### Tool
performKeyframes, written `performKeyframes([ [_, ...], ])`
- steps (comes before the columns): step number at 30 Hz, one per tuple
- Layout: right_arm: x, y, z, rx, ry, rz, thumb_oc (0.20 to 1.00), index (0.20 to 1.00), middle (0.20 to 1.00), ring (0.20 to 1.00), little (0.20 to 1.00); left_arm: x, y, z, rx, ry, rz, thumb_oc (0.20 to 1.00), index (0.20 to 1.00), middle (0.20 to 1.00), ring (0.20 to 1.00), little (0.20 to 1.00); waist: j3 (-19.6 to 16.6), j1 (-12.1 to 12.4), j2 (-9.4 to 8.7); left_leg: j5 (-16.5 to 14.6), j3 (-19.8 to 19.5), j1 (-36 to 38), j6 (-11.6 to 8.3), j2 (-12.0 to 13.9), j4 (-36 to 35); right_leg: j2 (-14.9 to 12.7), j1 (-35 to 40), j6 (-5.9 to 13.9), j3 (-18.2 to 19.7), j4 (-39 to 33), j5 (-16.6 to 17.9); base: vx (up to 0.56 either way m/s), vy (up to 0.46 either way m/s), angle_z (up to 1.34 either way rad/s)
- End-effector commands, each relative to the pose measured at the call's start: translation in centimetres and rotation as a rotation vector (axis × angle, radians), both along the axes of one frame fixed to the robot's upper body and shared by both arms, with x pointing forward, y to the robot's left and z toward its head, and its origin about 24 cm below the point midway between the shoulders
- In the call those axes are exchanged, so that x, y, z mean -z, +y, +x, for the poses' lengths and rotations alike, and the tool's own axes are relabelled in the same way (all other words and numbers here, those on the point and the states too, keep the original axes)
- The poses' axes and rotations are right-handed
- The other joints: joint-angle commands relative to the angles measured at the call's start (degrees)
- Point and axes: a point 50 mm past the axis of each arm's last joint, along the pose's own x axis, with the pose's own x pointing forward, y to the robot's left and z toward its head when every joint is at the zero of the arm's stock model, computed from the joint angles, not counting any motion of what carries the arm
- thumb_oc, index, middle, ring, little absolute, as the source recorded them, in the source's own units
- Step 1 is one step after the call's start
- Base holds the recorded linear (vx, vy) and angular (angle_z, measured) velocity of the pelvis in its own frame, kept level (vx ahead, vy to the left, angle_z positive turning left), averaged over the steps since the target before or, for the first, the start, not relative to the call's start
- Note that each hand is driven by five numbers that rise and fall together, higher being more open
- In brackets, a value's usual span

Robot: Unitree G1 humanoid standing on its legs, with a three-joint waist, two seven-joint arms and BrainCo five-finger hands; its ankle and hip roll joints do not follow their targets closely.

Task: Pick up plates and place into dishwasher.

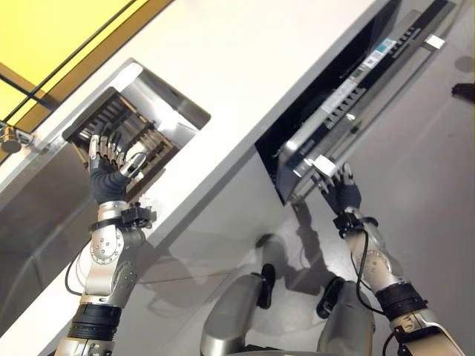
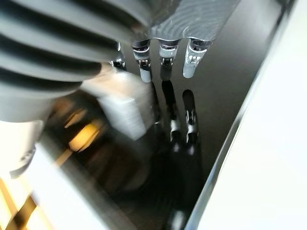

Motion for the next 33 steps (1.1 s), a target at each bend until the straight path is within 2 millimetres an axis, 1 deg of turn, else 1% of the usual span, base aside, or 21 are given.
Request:
performKeyframes([
  [1,-8.9,3.8,1.2,-0.145,-0.436,0.070,1.000,1.000,1.000,1.000,1.000,-2.5,1.8,-1.1,-0.039,-0.104,0.047,1.000,1.000,1.000,1.000,1.000,-3.1,1.3,-2.19,4.7,4.0,0.9,2.19,-1.0,-5.1,1.2,5.3,1.01,1.1,-2.5,3.2,0.05,-0.074,0.16],
  [4,-7.7,3.6,1.0,-0.147,-0.401,0.078,1.000,1.000,1.000,1.000,1.000,-2.1,2.1,-1.2,-0.043,-0.085,0.055,1.000,1.000,1.000,1.000,1.000,-5.3,1.5,-3.28,5.8,3.9,2.5,1.59,0.1,-7.3,2.8,8.4,1.01,0.0,-6.8,4.1,0.04,-0.091,0.24],
  [5,-7.5,3.5,0.9,-0.149,-0.397,0.080,1.000,1.000,1.000,1.000,1.000,-2.0,2.1,-1.3,-0.044,-0.083,0.057,1.000,1.000,1.000,1.000,1.000,-5.6,1.5,-3.40,5.9,3.9,2.8,1.51,0.3,-7.6,3.0,8.8,0.99,-0.2,-7.4,4.3,0.02,-0.105,0.08],
  [7,-6.7,3.5,0.6,-0.155,-0.380,0.093,1.000,1.000,1.000,1.000,1.000,-1.9,2.2,-1.3,-0.044,-0.073,0.061,1.000,1.000,1.000,1.000,1.000,-7.4,1.6,-4.45,6.8,4.0,3.9,0.95,1.1,-9.5,4.4,10.8,0.91,-0.6,-10.6,4.9,0.02,-0.112,-0.10],
  [8,-6.4,3.5,0.5,-0.151,-0.373,0.094,1.000,1.000,1.000,1.000,1.000,-1.8,2.2,-1.3,-0.045,-0.068,0.063,1.000,1.000,1.000,1.000,1.000,-7.9,1.6,-4.69,7.0,4.1,4.3,0.79,1.3,-10.1,4.8,11.5,0.89,-0.8,-11.6,5.1,0.06,-0.126,-0.13],
  [10,-4.9,3.1,0.2,-0.112,-0.303,0.108,1.000,1.000,1.000,1.000,1.000,-1.3,2.3,-1.2,-0.042,-0.041,0.070,1.000,1.000,1.000,1.000,1.000,-10.3,1.7,-5.99,7.7,4.4,5.9,0.15,2.1,-12.2,6.2,14.3,0.77,-1.3,-15.8,5.8,0.09,-0.129,-0.12],
  [13,-2.5,2.5,-0.2,-0.036,-0.177,0.127,1.000,1.000,1.000,1.000,1.000,-0.6,2.4,-1.3,-0.039,-0.007,0.072,1.000,1.000,1.000,1.000,1.000,-12.8,1.3,-7.25,8.5,4.9,7.5,-0.49,3.1,-14.1,7.6,16.7,0.59,-1.6,-19.3,6.7,0.07,-0.090,0.03],
  [14,-2.1,2.4,-0.4,-0.019,-0.153,0.126,1.000,1.000,1.000,1.000,1.000,-0.5,2.4,-1.4,-0.039,-0.002,0.073,1.000,1.000,1.000,1.000,1.000,-13.2,1.3,-7.38,8.6,4.9,7.8,-0.58,3.3,-14.5,7.8,17.1,0.55,-1.5,-20.0,7.0,0.06,-0.069,0.08],
  [15,-0.7,1.9,-0.7,0.044,-0.080,0.111,1.000,1.000,1.000,1.000,1.000,-0.2,2.3,-1.4,-0.041,0.011,0.075,1.000,1.000,1.000,1.000,1.000,-14.3,0.9,-7.86,9.1,5.2,8.4,-0.77,3.7,-15.5,8.5,17.9,0.50,-1.3,-21.7,7.4,0.04,-0.060,0.05],
  [16,0.0,1.6,-1.0,0.082,-0.043,0.095,1.000,1.000,1.000,1.000,1.000,-0.1,2.3,-1.5,-0.045,0.016,0.073,1.000,1.000,1.000,1.000,1.000,-14.8,0.7,-8.09,9.3,5.4,8.9,-0.82,4.0,-16.1,8.9,18.5,0.44,-1.1,-22.7,7.7,0.03,-0.057,-0.01],
  [17,0.4,1.4,-1.2,0.111,-0.022,0.082,1.000,1.000,1.000,1.000,1.000,0.0,2.2,-1.5,-0.047,0.018,0.072,1.000,1.000,1.000,1.000,1.000,-15.2,0.5,-8.19,9.4,5.6,9.2,-0.88,4.2,-16.6,9.1,18.7,0.40,-0.9,-23.2,7.9,0.00,-0.041,-0.12],
  [19,1.9,0.7,-2.2,0.215,0.073,0.026,1.000,1.000,1.000,1.000,1.000,0.2,2.2,-1.7,-0.061,0.031,0.065,1.000,1.000,1.000,1.000,1.000,-16.4,-0.6,-8.64,9.7,6.3,10.1,-1.03,4.7,-17.8,9.9,19.6,0.36,-0.1,-25.3,8.4,-0.01,-0.041,-0.17],
  [22,3.8,-0.1,-3.7,0.326,0.197,-0.038,1.000,1.000,1.000,1.000,1.000,0.5,2.1,-1.8,-0.070,0.045,0.057,1.000,1.000,1.000,1.000,1.000,-17.7,-2.1,-8.97,10.1,7.3,10.8,-1.10,5.5,-19.0,10.7,20.1,0.34,0.9,-27.3,9.3,-0.02,-0.033,-0.23],
  [24,4.6,-0.5,-4.3,0.380,0.265,-0.066,1.000,1.000,1.000,1.000,1.000,0.6,2.2,-1.8,-0.077,0.050,0.052,1.000,1.000,1.000,1.000,1.000,-18.3,-3.0,-9.03,10.2,7.9,11.5,-1.15,5.8,-20.0,11.1,20.5,0.29,1.4,-28.3,9.5,-0.02,-0.010,-0.23],
  [25,5.0,-1.0,-4.7,0.433,0.299,-0.094,1.000,1.000,1.000,1.000,1.000,0.7,2.2,-1.9,-0.080,0.051,0.051,1.000,1.000,1.000,1.000,1.000,-18.7,-3.6,-9.10,10.3,8.2,12.0,-1.14,6.0,-20.4,11.2,20.8,0.35,1.7,-28.9,9.8,-0.02,-0.006,-0.09],
  [27,5.3,-1.7,-5.2,0.501,0.332,-0.113,1.000,1.000,1.000,1.000,1.000,0.7,2.1,-2.0,-0.086,0.056,0.049,1.000,1.000,1.000,1.000,1.000,-19.4,-4.4,-9.25,10.3,8.7,12.6,-1.11,6.1,-21.2,11.5,21.3,0.45,2.3,-30.2,10.3,-0.01,-0.006,-0.24],
  [28,5.0,-2.0,-5.3,0.532,0.320,-0.133,1.000,1.000,1.000,1.000,1.000,0.7,2.0,-2.1,-0.089,0.057,0.047,1.000,1.000,1.000,1.000,1.000,-19.8,-4.6,-9.36,10.2,8.9,13.0,-1.09,6.2,-21.6,11.6,21.6,0.56,2.6,-31.0,10.6,0.00,-0.006,-0.34],
  [30,4.0,-2.3,-5.4,0.562,0.278,-0.168,1.000,1.000,1.000,1.000,1.000,0.7,2.0,-2.2,-0.096,0.060,0.042,1.000,1.000,1.000,1.000,1.000,-20.3,-5.0,-9.54,10.2,9.2,13.4,-1.00,6.3,-22.2,11.8,21.9,0.72,2.9,-32.2,11.2,0.00,0.004,-0.35],
  [33,1.4,-2.5,-5.0,0.539,0.116,-0.283,1.000,1.000,1.000,1.000,1.000,0.6,2.0,-2.4,-0.105,0.055,0.021,1.000,1.000,1.000,1.000,1.000,-21.4,-5.2,-9.81,9.8,9.4,13.9,-0.80,5.9,-22.9,11.8,22.2,1.15,3.4,-34.1,12.1,0.00,0.066,-0.16],
])
